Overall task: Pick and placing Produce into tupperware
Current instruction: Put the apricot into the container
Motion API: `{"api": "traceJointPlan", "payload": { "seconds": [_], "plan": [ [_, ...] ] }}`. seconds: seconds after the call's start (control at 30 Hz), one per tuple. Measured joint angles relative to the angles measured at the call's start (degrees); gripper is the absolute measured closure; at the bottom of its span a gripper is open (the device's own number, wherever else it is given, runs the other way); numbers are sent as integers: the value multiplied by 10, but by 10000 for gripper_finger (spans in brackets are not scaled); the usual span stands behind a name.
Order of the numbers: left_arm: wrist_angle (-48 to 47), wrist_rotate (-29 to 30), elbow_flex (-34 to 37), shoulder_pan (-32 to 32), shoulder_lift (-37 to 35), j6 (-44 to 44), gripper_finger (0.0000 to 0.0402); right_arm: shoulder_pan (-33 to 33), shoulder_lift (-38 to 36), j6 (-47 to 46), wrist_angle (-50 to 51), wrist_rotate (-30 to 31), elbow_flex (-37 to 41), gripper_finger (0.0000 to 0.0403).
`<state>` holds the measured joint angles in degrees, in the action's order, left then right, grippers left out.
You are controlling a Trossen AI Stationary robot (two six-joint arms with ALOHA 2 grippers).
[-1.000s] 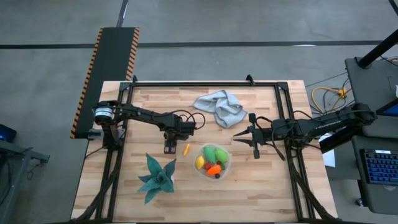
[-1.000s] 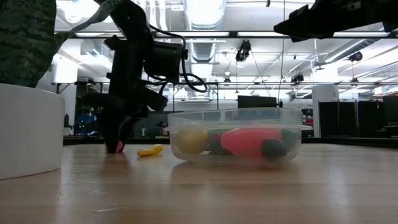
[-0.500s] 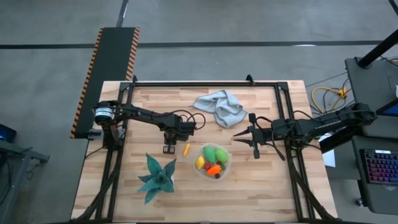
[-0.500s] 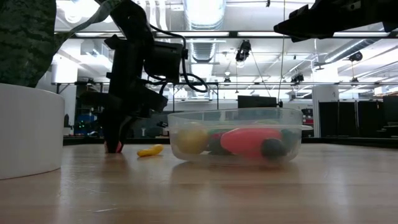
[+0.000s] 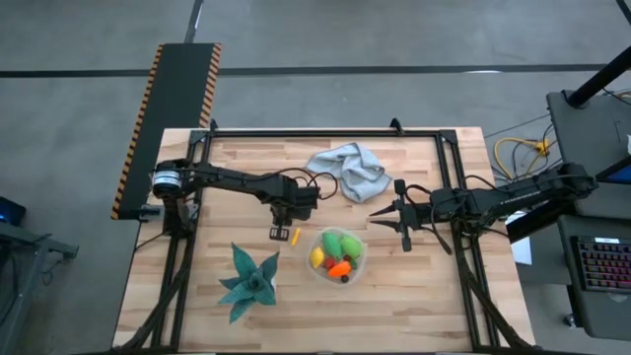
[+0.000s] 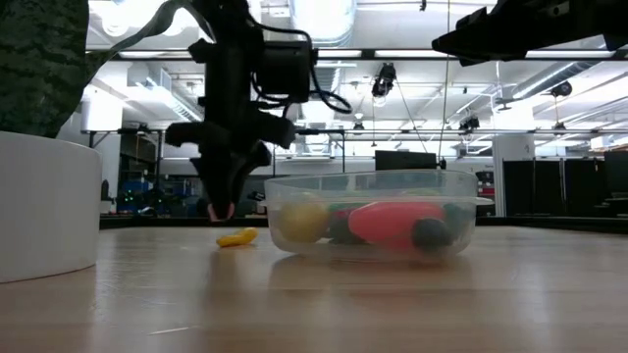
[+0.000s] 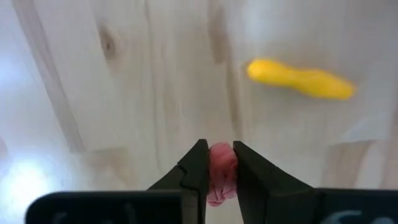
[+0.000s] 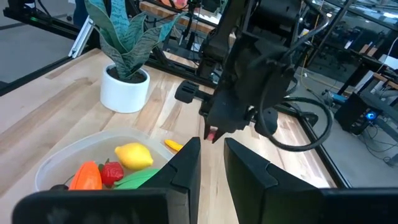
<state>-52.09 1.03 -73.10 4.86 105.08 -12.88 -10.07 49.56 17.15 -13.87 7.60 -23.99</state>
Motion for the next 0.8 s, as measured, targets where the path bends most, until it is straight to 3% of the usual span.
{"api": "traceJointPlan", "payload": {
  "seconds": [0.23, 0.5, 0.8],
  "plan": [
    [-1, -64, -40, -18, -7, -16, 365, 0, 0, 0, 0, 0, 0, 339],
    [12, -83, -86, -47, -21, -37, 365, 0, 0, -1, 0, 0, 0, 339],
    [118, -158, -97, -73, -22, -74, 365, 0, 0, 0, 0, 0, 0, 339]
  ]
}}
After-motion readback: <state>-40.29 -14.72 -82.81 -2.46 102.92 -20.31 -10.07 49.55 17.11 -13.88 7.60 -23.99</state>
